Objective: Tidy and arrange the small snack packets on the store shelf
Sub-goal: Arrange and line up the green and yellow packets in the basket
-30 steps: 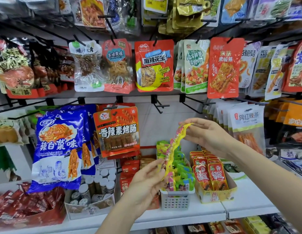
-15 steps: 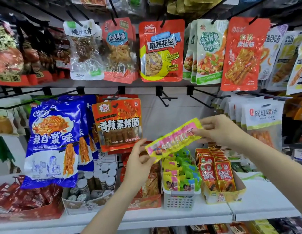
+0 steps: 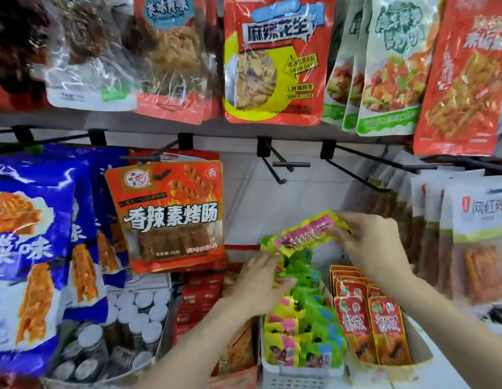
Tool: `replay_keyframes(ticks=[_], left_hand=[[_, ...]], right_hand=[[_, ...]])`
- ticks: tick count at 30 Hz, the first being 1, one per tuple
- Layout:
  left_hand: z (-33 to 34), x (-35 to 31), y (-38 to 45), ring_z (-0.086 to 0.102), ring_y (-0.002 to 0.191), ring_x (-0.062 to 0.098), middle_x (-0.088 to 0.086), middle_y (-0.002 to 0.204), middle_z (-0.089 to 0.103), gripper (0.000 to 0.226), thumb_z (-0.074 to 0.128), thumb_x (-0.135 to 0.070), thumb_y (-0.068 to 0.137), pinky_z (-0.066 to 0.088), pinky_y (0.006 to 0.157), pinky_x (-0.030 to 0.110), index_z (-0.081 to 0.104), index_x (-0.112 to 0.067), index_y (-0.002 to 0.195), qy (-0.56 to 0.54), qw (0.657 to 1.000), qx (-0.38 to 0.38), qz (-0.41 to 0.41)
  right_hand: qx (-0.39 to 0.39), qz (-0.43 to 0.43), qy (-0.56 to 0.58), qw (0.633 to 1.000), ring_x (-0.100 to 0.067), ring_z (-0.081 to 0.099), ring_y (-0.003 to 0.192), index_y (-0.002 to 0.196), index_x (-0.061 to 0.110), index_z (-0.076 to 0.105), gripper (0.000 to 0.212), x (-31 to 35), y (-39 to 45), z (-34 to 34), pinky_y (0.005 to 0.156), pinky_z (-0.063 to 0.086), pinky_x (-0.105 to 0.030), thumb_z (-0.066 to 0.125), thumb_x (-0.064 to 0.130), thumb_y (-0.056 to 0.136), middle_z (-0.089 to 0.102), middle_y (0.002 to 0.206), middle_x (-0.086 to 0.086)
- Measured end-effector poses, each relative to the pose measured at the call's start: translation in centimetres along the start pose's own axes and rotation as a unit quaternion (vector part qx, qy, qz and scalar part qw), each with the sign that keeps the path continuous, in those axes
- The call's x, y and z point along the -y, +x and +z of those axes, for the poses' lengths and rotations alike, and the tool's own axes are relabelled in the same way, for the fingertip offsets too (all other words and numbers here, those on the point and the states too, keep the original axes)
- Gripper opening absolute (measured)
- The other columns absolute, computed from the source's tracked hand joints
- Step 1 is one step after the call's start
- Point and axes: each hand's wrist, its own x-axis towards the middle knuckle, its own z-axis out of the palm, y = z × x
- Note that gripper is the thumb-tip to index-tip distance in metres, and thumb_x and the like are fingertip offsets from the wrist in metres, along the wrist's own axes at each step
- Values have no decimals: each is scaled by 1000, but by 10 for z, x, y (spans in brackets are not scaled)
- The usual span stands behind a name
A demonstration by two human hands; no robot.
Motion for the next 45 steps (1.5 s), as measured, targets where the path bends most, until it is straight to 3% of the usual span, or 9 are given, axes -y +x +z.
replay_keyframes(ticks=[5,9,13,17,20,28,38,42,45], left_hand=[[12,12,4,30,144,21,3,156,34,71,44,-60,96,24,118,30,36,-15,150,-25,999,-1,-40],[19,20,-11,44,131,17,-1,141,47,58,46,-54,97,32,109,25,50,-15,140,-48,998,-28,-29],[21,21,-13,44,128,20,-1,142,46,58,43,-55,98,32,108,28,50,-17,141,-17,999,-20,-22],[21,23,-10,43,124,20,-2,138,48,58,42,-58,97,34,107,30,54,-18,138,-8,1000,-10,-19],[22,23,-11,43,123,20,-2,136,48,59,43,-58,96,35,107,31,54,-17,137,-14,1000,-11,-24],[24,23,-18,33,135,12,-10,145,38,60,42,-56,98,27,113,27,44,-19,145,-91,995,-4,-26],[27,21,-21,23,143,7,-15,155,25,57,39,-51,101,23,115,25,33,-23,150,-129,991,-5,-17],[28,23,-22,23,143,8,-15,155,24,55,41,-51,100,25,116,28,38,-23,147,-128,992,-12,-16],[28,25,-21,5,147,3,-22,161,2,55,41,-55,98,15,118,28,41,-24,143,-128,992,-4,-16]], right_hand=[[14,-2,-1,1000,-33,69,73,93,25,77,9,-2,8,11,67,48,-35,72,29,87,68,62,-9],[103,20,-20,994,-33,67,76,98,28,76,13,-1,7,22,71,50,-35,70,32,87,68,66,-11],[185,11,-56,981,-31,69,84,103,27,77,19,4,9,43,69,47,-33,73,32,85,73,81,-11],[252,38,-53,965,-31,64,109,114,23,72,26,16,19,83,91,50,-37,70,25,88,72,111,-11],[266,32,-89,959,-35,63,106,115,25,72,31,25,30,106,90,53,-39,63,11,89,70,111,-16],[256,29,-174,950,-35,66,99,111,27,72,24,13,29,114,81,56,-38,63,18,90,71,104,-12],[291,112,-66,948,-26,61,112,118,21,69,46,3,17,117,93,47,-31,80,37,77,69,118,-8],[335,114,-61,934,-25,63,106,107,20,74,31,13,11,131,86,48,-29,76,37,81,70,108,-10],[354,119,-31,927,-23,66,102,102,16,76,21,12,13,132,84,47,-26,66,31,91,73,104,-9]])
